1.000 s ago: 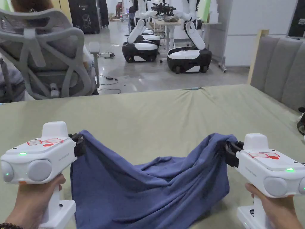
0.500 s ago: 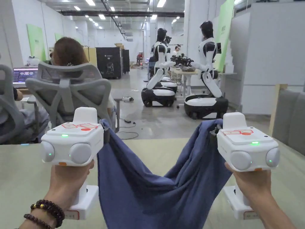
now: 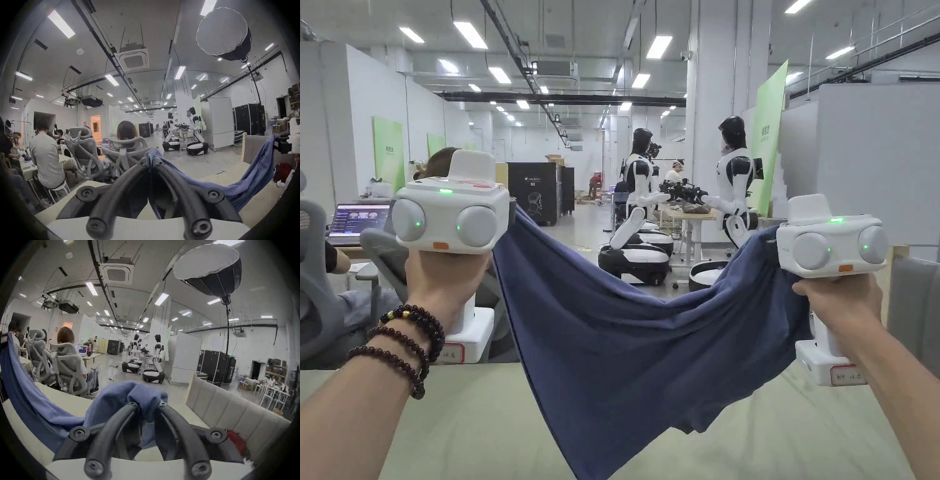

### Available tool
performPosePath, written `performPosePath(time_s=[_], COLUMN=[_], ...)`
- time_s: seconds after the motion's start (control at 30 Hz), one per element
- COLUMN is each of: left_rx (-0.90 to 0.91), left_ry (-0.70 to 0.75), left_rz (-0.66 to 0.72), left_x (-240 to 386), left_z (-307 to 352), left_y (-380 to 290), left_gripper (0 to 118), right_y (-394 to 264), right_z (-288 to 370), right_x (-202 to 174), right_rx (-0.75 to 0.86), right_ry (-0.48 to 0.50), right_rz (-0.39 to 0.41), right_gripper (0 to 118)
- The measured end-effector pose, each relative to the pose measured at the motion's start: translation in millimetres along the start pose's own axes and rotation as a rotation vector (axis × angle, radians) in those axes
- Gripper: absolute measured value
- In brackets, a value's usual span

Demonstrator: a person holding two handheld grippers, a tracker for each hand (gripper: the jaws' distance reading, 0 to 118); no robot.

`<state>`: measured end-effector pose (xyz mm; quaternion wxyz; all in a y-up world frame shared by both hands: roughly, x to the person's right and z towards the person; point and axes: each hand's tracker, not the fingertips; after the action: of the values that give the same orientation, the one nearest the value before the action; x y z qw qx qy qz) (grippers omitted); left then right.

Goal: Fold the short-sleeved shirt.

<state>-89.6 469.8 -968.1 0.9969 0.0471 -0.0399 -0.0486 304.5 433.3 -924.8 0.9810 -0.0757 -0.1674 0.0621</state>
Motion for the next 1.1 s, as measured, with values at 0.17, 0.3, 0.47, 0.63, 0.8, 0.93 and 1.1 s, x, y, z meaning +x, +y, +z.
performPosePath(time_s=[0.17, 0.3, 0.47, 0.63, 0.8, 0.93, 1.1], left_rx=[-0.002, -0.056, -0.175, -0.245, -0.299, -0.325, -0.426], left_ry=[0.005, -0.009, -0.048, -0.057, -0.063, -0.117, -0.125], left_rz=[-0.006, 0.012, 0.013, 0.057, 0.171, 0.107, 0.197], left_x=[3.7, 5.9, 11.4, 7.5, 9.4, 15.1, 1.4], left_z=[-0.4, 1.7, 10.7, 30.1, 91.0, 156.3, 248.0], left_y=[-17.6, -59.4, -134.6, -178.5, -202.6, -233.5, -276.6], left_gripper=[2, 2, 2, 2, 2, 2, 2], right_y=[-27.2, -67.2, -136.5, -179.1, -204.7, -234.8, -282.7], right_z=[3.0, -9.2, -9.7, 4.7, 70.8, 144.3, 217.1], right_x=[-8.1, -14.6, -32.5, -40.4, -43.5, -40.2, -26.5], right_rx=[0.006, -0.051, -0.135, -0.166, -0.159, -0.177, -0.243], right_ry=[0.021, 0.048, 0.101, 0.129, 0.115, 0.111, 0.132], right_rz=[0.015, 0.013, 0.019, 0.021, 0.023, 0.02, 0.079], right_gripper=[14, 14, 14, 14, 14, 14, 14])
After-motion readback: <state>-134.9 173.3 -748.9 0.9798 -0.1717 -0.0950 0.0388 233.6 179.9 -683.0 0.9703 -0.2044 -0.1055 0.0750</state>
